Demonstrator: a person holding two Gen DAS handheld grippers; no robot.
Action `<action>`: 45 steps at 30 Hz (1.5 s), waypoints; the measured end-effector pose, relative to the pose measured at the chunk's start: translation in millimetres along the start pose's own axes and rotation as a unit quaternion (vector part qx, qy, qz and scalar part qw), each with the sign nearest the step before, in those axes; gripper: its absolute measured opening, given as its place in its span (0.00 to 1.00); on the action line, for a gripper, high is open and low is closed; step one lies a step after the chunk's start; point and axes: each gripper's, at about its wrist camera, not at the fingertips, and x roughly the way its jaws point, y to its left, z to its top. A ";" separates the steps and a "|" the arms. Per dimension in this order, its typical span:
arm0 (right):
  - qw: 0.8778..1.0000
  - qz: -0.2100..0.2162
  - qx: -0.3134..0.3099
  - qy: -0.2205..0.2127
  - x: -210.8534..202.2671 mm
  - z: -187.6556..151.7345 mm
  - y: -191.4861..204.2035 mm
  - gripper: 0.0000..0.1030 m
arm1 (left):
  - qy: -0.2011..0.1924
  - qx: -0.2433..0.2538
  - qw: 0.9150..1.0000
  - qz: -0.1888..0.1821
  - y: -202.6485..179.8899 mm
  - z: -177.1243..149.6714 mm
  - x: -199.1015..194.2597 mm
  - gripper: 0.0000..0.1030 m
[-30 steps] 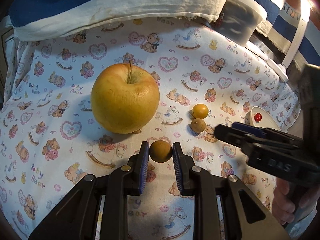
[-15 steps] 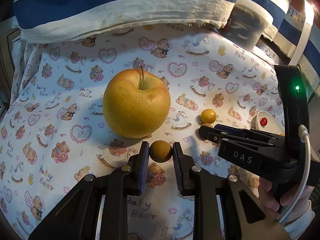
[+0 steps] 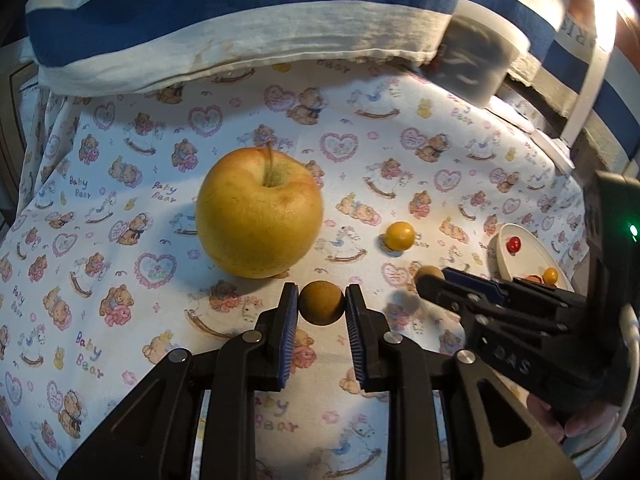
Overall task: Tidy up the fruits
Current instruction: 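Carry both small brown fruits toward the plate with both tools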
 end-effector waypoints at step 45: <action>0.951 -0.155 0.008 -0.267 -172.4 -98.2 -81.1 0.23 | -0.205 0.106 0.973 -0.019 -61.0 -31.7 -52.4 0.22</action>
